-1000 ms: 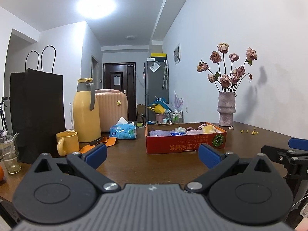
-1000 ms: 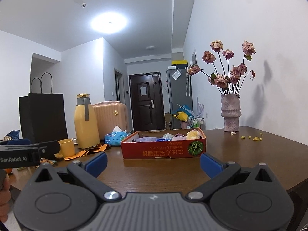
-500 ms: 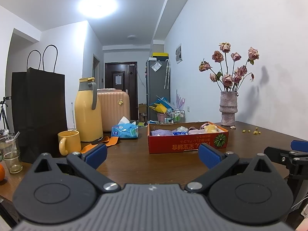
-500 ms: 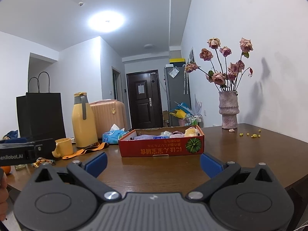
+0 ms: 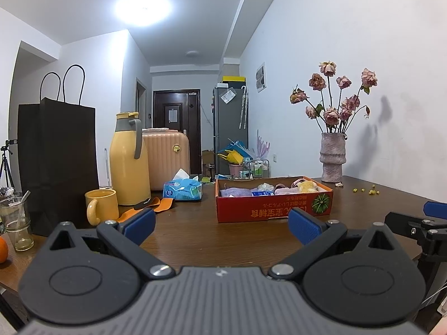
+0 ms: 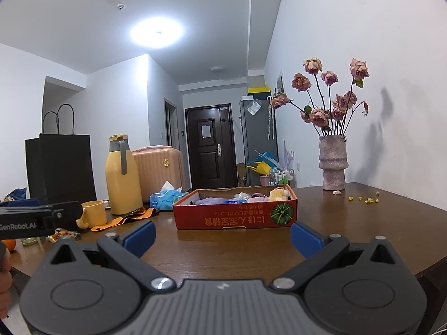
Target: Organize soft objects
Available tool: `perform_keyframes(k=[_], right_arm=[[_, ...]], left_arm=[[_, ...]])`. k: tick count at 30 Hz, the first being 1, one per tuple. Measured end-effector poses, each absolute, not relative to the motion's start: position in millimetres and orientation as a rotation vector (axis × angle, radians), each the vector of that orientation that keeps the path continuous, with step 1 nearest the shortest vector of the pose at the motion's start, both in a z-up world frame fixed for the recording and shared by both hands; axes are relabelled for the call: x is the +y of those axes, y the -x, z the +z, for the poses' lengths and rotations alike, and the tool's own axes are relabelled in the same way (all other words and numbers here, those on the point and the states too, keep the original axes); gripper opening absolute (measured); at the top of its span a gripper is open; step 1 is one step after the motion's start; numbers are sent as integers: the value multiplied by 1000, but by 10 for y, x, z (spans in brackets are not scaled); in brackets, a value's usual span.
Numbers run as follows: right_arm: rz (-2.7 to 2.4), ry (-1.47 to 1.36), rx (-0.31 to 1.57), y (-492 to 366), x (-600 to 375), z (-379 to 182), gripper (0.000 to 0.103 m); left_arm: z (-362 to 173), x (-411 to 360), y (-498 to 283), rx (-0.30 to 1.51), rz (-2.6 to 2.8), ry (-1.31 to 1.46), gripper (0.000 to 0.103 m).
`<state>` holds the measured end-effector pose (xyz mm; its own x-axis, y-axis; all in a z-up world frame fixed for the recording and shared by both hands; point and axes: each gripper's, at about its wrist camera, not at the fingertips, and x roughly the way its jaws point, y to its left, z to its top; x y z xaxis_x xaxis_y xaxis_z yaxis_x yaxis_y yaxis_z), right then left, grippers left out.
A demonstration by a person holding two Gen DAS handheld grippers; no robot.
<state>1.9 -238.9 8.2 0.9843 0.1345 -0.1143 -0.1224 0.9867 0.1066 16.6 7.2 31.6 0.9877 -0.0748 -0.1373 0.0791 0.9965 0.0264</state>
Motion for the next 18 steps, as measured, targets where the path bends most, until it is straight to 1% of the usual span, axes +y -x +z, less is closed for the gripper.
perform_keyframes(k=[18], right_arm=[[131, -105, 128, -33, -2381, 59, 103]], left_arm=[[306, 70, -166, 140, -80, -34, 103]])
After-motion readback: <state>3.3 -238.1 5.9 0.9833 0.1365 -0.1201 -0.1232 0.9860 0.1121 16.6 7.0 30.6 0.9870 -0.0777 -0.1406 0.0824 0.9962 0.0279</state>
